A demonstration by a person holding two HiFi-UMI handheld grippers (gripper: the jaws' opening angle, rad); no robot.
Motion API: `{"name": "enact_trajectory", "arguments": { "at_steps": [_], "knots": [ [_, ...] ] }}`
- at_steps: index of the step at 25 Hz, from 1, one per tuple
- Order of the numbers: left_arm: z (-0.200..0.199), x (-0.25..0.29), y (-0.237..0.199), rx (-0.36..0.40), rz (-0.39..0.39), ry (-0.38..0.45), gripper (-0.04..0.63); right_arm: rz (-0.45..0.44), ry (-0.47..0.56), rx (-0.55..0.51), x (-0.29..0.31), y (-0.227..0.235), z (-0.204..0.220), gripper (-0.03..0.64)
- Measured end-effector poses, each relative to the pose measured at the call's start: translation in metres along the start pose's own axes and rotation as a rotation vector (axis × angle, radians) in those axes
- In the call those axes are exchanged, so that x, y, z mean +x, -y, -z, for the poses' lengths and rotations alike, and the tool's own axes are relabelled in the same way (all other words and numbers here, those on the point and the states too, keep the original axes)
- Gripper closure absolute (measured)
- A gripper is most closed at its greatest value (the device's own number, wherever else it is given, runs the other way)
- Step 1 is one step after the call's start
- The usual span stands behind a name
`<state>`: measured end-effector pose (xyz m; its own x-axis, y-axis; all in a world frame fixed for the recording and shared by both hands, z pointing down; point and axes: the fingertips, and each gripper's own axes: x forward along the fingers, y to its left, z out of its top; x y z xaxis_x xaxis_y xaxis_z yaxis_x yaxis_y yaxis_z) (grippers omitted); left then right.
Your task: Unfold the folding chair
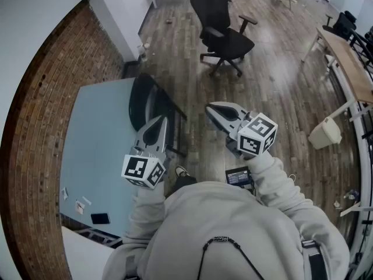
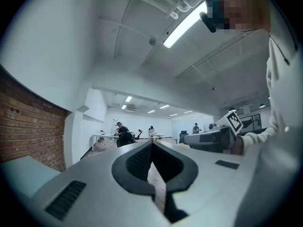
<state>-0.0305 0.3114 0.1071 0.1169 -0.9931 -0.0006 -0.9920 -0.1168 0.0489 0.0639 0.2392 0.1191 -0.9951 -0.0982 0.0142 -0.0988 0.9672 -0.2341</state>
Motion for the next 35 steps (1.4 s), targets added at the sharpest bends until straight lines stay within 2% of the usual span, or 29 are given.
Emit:
{"name": "enact_trajectory", "arguments": {
  "at_steps": [5,8,13,17,24,27,30,35],
  "knots": [
    [0.013,-0.004,-0.057,-0.002,-0.037,-0.007,0.591,-0.034,-0.013,-0.019,0.058,0.003,0.014,0.611],
    [0.024,-0.004,-0.09,-0.014,-0.056,-0.019,0.591,-0.042,-0.025,0.004,0.091,0.011,0.027,0.611],
    [0.026,0.018,-0.142,-0.042,-0.053,-0.02,0.591,-0.032,-0.066,0.004,0.139,0.034,0.028,0.611],
    [0.028,0.052,-0.198,-0.03,-0.017,-0.027,0.591,0.008,-0.088,0.007,0.189,0.071,0.022,0.611],
    [0.057,0.119,-0.3,-0.05,0.111,-0.091,0.591,0.136,-0.119,0.074,0.279,0.15,0.031,0.611],
    [0.062,0.147,-0.319,-0.018,0.171,-0.124,0.591,0.19,-0.126,0.086,0.29,0.175,0.033,0.611],
    [0.059,0.167,-0.324,-0.029,0.197,-0.123,0.591,0.243,-0.105,0.126,0.294,0.2,0.027,0.611],
    [0.052,0.195,-0.31,-0.054,0.227,-0.108,0.591,0.217,-0.076,0.098,0.317,0.215,-0.005,0.611]
  ]
}}
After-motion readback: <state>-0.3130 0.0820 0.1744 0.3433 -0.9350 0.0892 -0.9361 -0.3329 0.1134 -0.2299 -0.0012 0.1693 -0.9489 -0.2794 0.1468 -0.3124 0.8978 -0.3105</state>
